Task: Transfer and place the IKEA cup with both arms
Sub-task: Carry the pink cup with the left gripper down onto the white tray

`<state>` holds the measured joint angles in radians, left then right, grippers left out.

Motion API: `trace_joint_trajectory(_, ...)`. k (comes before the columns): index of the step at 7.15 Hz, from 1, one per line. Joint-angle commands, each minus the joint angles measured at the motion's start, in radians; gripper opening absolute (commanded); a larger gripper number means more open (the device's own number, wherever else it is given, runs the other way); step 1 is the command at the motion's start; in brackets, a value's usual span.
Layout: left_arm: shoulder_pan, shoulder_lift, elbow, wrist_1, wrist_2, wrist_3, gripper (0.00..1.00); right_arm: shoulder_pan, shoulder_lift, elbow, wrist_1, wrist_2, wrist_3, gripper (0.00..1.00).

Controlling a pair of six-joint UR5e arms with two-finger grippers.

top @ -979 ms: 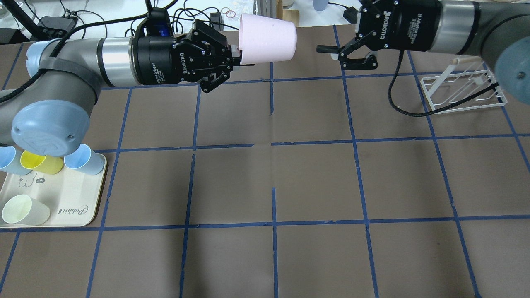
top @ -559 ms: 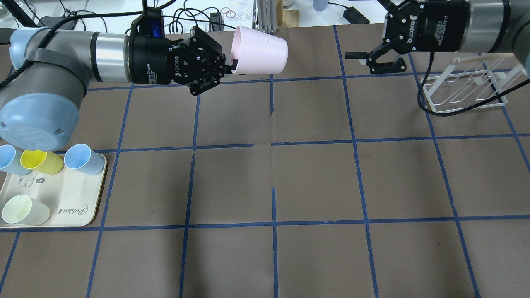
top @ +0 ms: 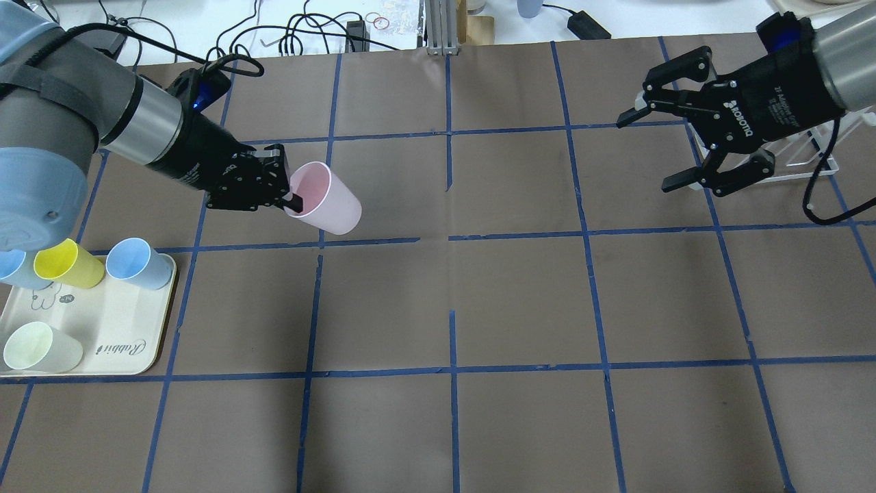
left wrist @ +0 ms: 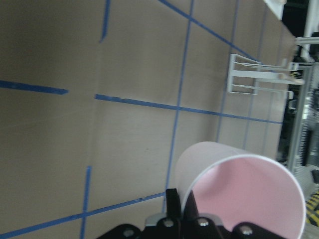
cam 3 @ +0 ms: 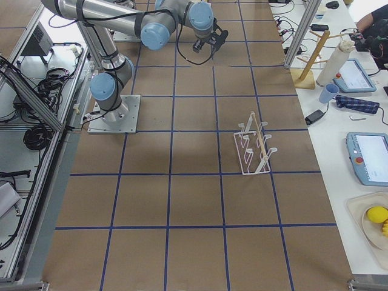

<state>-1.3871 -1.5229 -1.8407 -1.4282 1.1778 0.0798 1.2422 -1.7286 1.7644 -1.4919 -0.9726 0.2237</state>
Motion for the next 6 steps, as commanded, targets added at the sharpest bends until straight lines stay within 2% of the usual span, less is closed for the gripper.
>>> trace_joint_trajectory(1,0.133,0.003,-0.038,-0.026,0.162,0.236,0.0,0.09,-0.029,-0.041,-0.016,-0.291,0.009,1.0)
trace_joint_trajectory(2,0.242,0.003,-0.09,-0.025,0.204,0.397,0.0,0.155,-0.028,-0.058,-0.016,-0.414,0.01,1.0)
trace_joint_trajectory(4,0.428,0.003,-0.117,-0.018,0.293,0.597,0.0,0.259,-0.026,-0.051,-0.018,-0.556,0.005,1.0)
trace_joint_trajectory(5,0.51,0.0,-0.133,-0.009,0.325,0.736,0.0,0.284,-0.023,-0.043,-0.018,-0.561,-0.003,1.0)
trace_joint_trajectory(6,0.586,-0.019,-0.155,0.052,0.335,0.8,0.0,0.286,-0.017,-0.034,-0.036,-0.56,-0.004,1.0)
